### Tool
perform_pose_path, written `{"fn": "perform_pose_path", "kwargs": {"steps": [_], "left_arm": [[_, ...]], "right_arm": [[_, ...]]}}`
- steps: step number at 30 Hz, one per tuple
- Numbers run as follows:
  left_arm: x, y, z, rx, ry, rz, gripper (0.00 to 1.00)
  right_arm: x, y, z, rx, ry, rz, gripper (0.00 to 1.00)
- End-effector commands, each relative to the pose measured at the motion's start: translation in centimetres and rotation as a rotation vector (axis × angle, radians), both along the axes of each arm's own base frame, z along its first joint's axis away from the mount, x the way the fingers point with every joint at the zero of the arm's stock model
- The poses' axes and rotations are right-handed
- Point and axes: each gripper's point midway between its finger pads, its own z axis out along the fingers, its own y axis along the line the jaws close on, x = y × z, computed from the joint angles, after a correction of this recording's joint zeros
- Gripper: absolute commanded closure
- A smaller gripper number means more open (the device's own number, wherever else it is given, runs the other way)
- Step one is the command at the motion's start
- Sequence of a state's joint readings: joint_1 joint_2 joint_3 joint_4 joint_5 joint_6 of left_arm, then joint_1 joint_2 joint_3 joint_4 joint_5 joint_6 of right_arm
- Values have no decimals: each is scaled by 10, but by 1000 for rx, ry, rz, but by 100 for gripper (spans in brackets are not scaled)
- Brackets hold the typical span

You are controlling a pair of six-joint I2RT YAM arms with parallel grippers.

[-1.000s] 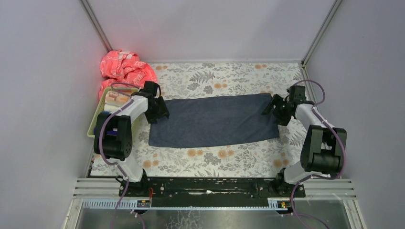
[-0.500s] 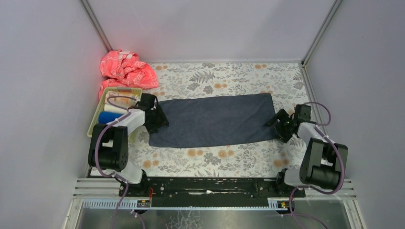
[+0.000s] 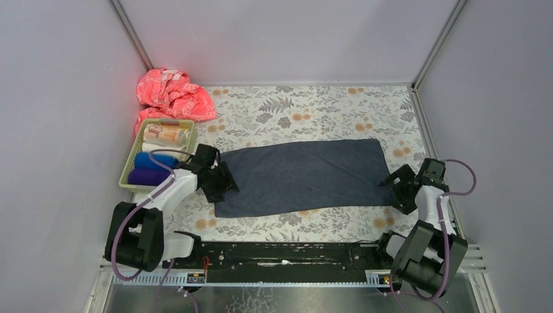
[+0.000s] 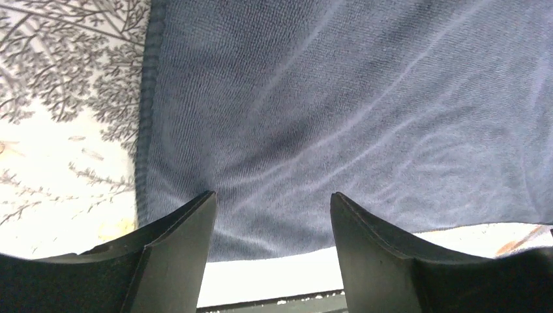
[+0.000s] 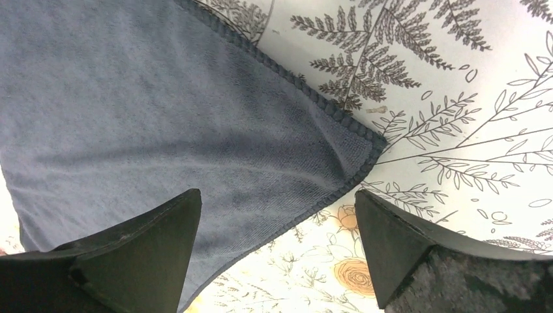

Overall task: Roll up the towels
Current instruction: Flatten out the towel at the center of the board, then fold the towel at the center of the board.

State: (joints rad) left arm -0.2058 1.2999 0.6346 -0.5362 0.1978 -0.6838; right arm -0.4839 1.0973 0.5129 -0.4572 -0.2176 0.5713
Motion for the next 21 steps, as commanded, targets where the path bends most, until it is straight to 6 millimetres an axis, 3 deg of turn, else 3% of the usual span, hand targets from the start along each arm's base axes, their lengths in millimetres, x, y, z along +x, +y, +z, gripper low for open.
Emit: {"fn": "perform_pose_path", "kwargs": {"steps": [1,4,7,13,16,21], "left_arm": [[14,12,33,78,-57,-10,36],[59,38,60,201,-153,4,35],[96,60,64,299,-171,4,36],[148,78,36,393,-98,-56,41],[161,81,16,414,-54,-100,43],[179,79,0,419,-36,-170,43]], "right_arm": [[24,-10,38,-55,-103,57,8],[52,-11,57,-43,-218,87,0],[73,-11,63,-30,-255,121,1],[111,1,69,-79,-272,224,1],[122,9,65,-81,-262,268,1],[130,22,56,-57,-238,328,2]]}}
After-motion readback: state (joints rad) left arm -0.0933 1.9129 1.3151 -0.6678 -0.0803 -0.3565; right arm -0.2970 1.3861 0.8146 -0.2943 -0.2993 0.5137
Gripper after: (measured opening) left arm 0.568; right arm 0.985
